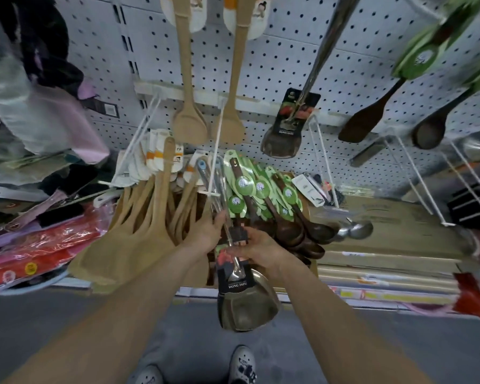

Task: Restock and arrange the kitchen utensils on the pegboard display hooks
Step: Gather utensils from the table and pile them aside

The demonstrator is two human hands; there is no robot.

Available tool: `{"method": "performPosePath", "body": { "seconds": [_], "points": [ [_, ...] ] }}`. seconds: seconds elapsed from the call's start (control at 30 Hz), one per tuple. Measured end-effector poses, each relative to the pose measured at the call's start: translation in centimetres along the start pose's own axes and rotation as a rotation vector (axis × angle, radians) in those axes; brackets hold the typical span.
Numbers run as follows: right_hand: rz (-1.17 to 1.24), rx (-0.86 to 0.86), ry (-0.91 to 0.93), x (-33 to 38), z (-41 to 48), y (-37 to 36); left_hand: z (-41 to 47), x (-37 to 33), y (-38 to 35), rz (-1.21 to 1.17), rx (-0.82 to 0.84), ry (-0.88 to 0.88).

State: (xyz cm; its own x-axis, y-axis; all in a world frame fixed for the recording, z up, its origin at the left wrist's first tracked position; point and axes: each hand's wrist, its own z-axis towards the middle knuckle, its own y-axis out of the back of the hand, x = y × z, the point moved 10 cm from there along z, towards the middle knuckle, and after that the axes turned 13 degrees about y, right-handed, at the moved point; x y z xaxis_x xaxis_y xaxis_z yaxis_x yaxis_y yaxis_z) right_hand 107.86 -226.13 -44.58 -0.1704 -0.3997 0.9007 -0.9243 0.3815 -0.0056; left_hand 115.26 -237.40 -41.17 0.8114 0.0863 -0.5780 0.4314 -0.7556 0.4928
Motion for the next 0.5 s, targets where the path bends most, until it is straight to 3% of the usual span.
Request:
{"method": "performPosePath", "body": {
  "seconds": [0.13, 0.3, 0.5],
  "points": [
    [-0.092, -0.135, -0.020, -0.6, 0.6, 4.5, 2.4, 0.9, -0.8, 0.196, -0.123, -0.095],
    [-0.223, -0.149, -0.042, -1.7, 3.1, 6.0, 3.7, 1.9, -0.9, 0.459, -0.258, -0.188],
    [-0.388, -0.212, 0.012, 0.4, 4.7, 5.3, 4.4, 2.0, -0.2, 0.499, -0.300, -0.173]
  ]
}}
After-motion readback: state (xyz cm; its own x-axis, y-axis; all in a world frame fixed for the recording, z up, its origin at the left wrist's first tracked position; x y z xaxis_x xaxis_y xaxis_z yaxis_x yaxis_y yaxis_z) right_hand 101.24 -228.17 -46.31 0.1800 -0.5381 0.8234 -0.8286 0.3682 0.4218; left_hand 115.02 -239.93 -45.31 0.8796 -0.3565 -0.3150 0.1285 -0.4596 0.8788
